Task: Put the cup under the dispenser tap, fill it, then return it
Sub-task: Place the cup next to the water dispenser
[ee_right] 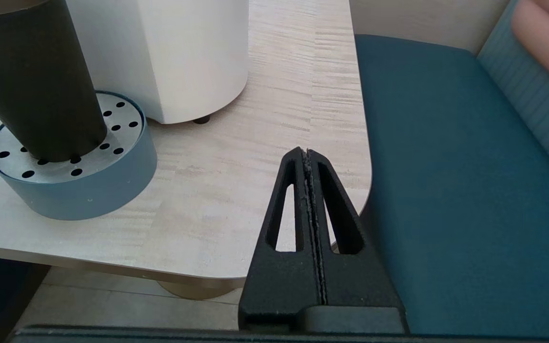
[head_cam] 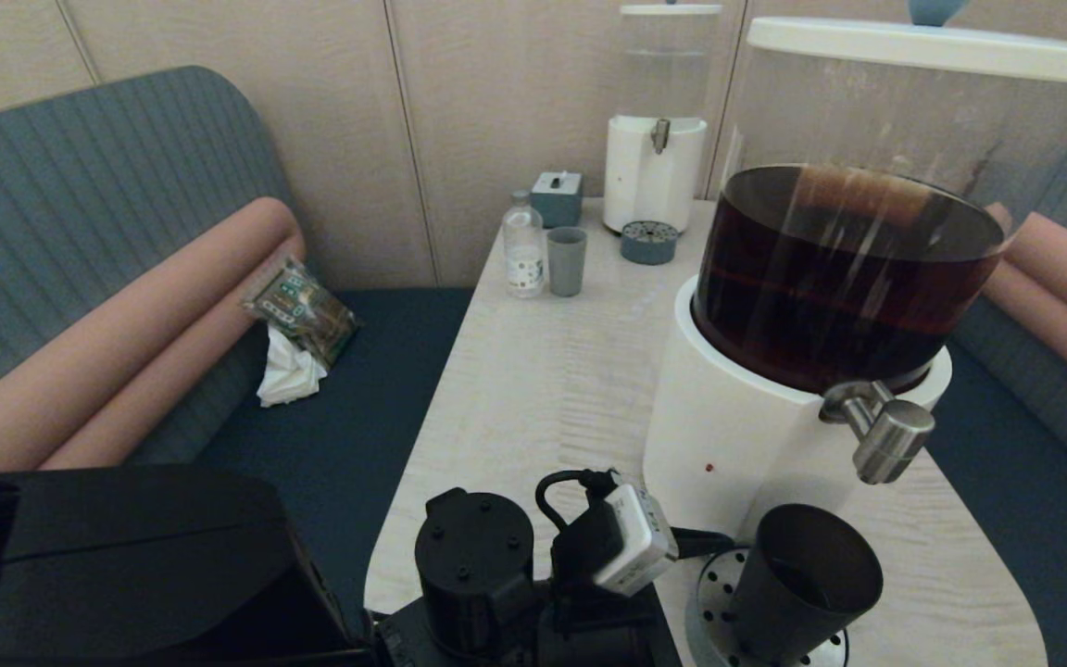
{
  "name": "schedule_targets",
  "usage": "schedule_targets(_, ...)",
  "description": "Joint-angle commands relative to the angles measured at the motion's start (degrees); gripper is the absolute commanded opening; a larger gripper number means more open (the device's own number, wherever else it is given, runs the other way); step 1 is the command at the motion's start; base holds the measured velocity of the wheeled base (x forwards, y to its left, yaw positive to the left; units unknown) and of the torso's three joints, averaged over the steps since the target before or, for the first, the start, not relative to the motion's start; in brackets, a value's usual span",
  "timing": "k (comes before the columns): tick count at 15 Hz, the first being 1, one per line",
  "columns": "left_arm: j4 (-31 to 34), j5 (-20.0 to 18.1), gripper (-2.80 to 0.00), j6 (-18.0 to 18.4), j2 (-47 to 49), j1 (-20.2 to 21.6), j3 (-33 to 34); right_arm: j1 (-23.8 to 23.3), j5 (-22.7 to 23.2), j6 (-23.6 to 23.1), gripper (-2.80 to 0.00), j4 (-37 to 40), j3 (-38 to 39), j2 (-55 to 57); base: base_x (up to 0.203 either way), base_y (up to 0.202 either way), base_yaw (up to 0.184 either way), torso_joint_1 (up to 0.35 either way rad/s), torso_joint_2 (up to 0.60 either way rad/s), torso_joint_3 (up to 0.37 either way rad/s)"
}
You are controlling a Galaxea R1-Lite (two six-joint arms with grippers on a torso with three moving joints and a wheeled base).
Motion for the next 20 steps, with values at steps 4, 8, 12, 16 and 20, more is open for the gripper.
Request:
schedule_targets(4, -0.5, -0.1, 0.00, -0.1, 3.4, 0.2, -2.8, 0.0, 0.0, 0.0, -2.80, 0.0, 0.2, 0.0, 0.000, 0.000, 0.000, 0.000, 0.00, 0.000)
schedule_targets(8, -0.2, 0.1, 0.00, -0.2, 3.8, 0.4, -3.6, 0.0, 0.0, 0.0, -2.80, 0.0, 0.2, 0.0, 0.000, 0.000, 0.000, 0.000, 0.00, 0.000)
schedule_targets(12, 0.3, 1.6, 0.00, -0.2, 4.6, 0.4, -5.0, 0.0, 0.0, 0.0, -2.80, 0.0, 0.2, 0.0, 0.000, 0.000, 0.000, 0.000, 0.00, 0.000)
schedule_targets(16, 0.4, 1.6, 0.00, -0.3, 5.4, 0.5, -5.5, 0.0, 0.0, 0.0, -2.80, 0.0, 0.1, 0.0, 0.000, 0.000, 0.000, 0.000, 0.00, 0.000)
schedule_targets(20, 1.8, 1.6, 0.00, -0.3, 6.3, 0.6, -8.4, 0.0, 0.0, 0.0, -2.80, 0.0, 0.2, 0.0, 0.000, 0.000, 0.000, 0.000, 0.00, 0.000)
